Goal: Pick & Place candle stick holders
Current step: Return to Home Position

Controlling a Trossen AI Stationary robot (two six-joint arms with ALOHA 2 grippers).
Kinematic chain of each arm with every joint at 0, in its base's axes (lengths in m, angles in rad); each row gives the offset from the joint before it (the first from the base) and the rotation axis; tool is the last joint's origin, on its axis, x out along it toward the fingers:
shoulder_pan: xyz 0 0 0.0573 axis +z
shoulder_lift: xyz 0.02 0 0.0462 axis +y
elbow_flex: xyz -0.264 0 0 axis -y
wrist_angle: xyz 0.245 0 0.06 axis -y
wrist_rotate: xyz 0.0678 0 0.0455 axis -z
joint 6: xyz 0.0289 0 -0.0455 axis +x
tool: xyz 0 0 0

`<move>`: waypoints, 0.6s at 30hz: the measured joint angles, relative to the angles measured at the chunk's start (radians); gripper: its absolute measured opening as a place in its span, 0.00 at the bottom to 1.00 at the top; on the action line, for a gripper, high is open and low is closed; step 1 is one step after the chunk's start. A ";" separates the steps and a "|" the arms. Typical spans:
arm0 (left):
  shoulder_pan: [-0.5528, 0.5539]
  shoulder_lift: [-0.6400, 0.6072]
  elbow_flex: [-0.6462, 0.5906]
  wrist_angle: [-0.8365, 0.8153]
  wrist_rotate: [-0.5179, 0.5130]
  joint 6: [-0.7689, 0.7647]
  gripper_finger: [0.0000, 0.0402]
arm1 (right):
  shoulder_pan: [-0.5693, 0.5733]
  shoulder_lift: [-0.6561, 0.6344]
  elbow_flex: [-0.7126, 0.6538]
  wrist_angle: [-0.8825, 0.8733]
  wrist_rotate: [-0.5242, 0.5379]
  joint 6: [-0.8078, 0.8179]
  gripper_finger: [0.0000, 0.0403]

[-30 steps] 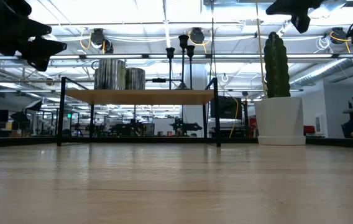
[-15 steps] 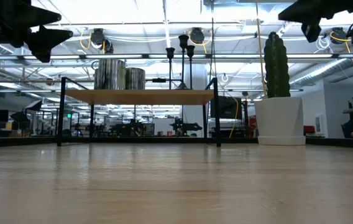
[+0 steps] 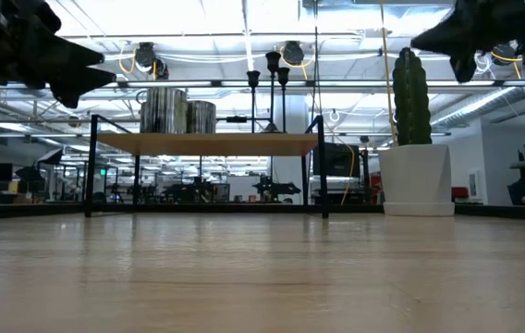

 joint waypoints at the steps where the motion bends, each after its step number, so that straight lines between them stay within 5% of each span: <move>1: 0.010 -0.004 0.000 -0.005 0.014 0.000 0.58 | 0.000 0.000 -0.020 0.014 -0.001 0.008 0.01; 18: 0.046 -0.123 0.013 -0.143 0.089 0.012 0.58 | 0.000 -0.145 -0.189 0.045 0.002 0.044 0.01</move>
